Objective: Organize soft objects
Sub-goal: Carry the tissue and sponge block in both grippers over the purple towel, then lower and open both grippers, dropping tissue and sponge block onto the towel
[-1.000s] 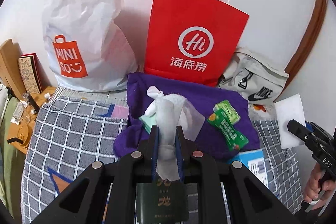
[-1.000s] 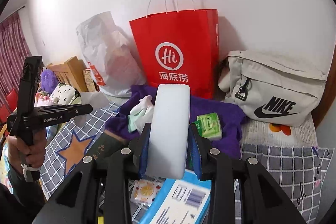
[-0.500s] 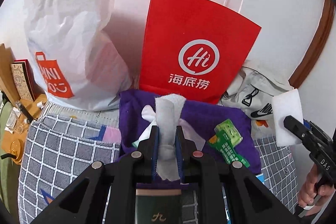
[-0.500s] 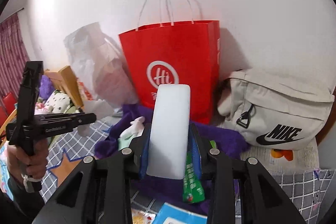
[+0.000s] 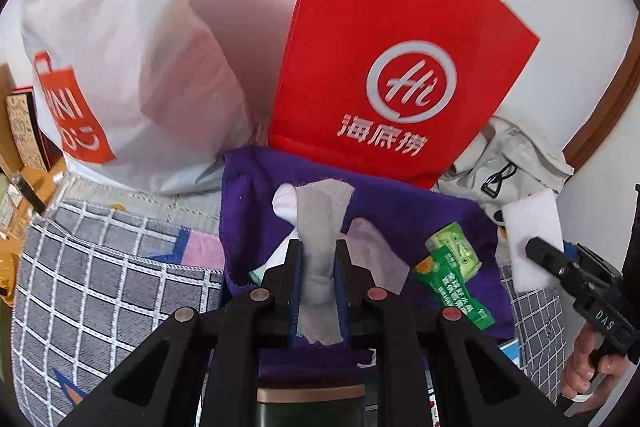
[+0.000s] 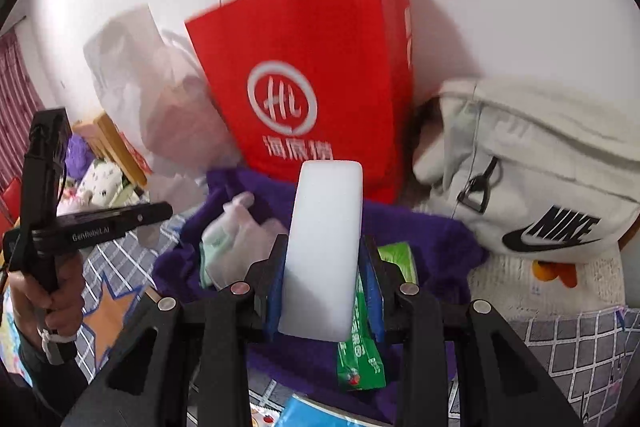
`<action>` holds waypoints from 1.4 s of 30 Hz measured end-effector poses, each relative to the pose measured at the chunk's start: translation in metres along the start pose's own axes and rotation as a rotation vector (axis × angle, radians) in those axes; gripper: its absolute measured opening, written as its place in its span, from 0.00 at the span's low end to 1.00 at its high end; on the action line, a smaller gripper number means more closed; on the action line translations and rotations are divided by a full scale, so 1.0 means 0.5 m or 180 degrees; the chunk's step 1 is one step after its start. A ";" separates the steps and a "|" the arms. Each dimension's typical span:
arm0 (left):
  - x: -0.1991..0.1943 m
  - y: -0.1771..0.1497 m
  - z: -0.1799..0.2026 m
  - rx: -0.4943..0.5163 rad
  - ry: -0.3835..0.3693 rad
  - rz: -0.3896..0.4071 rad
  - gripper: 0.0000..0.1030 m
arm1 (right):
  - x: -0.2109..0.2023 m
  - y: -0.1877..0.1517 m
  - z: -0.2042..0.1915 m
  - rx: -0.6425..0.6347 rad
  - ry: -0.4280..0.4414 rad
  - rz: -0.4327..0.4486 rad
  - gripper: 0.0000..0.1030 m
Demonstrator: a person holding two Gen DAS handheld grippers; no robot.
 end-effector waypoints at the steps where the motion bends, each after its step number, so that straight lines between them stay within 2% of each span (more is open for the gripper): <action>1: 0.007 0.000 -0.001 -0.0005 -0.0002 -0.0034 0.14 | 0.011 -0.002 -0.002 -0.0002 -0.0004 -0.0051 0.33; 11: 0.074 -0.006 -0.001 0.0033 -0.0040 -0.0288 0.14 | 0.155 -0.036 -0.034 -0.0128 0.0078 -0.0728 0.33; 20: 0.101 -0.014 -0.006 0.0042 -0.0033 -0.0435 0.14 | 0.216 -0.065 -0.048 -0.0169 0.0086 -0.1060 0.33; 27: 0.128 -0.025 0.006 0.0092 -0.0037 -0.0611 0.16 | 0.219 -0.066 -0.046 -0.0144 0.0099 -0.1104 0.34; 29: 0.136 -0.029 0.011 0.0125 -0.0001 -0.0657 0.17 | 0.214 -0.064 -0.045 -0.0148 0.0052 -0.1091 0.39; 32: 0.143 -0.033 0.015 0.0147 0.0035 -0.0716 0.29 | 0.197 -0.058 -0.039 -0.0129 -0.0012 -0.0994 0.52; 33: 0.142 -0.033 0.014 0.0140 0.0059 -0.0719 0.35 | 0.192 -0.056 -0.039 -0.0129 -0.0017 -0.0970 0.53; 34: 0.141 -0.034 0.014 0.0141 0.0086 -0.0714 0.37 | 0.187 -0.054 -0.039 -0.0130 -0.0015 -0.0951 0.53; 36: 0.135 -0.032 0.020 0.0125 0.0137 -0.0672 0.37 | 0.179 -0.049 -0.038 -0.0121 -0.0027 -0.0913 0.62; 37: 0.129 -0.032 0.020 0.0121 0.0133 -0.0652 0.37 | 0.173 -0.047 -0.036 -0.0113 -0.0063 -0.0874 0.64; 42: 0.081 -0.030 0.022 0.0131 0.0213 -0.0493 0.37 | 0.131 -0.037 -0.029 -0.0041 -0.0206 -0.0688 0.64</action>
Point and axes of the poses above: each gripper's, at about its wrist camera, not at the fingertips, and x roughly the way its jaws point, z to its right, y to its top, the point moved 6 cm from there along x, roughly the way its jaws point, and after that the axes turned 15 degrees about -z, right-handed, at the moved point
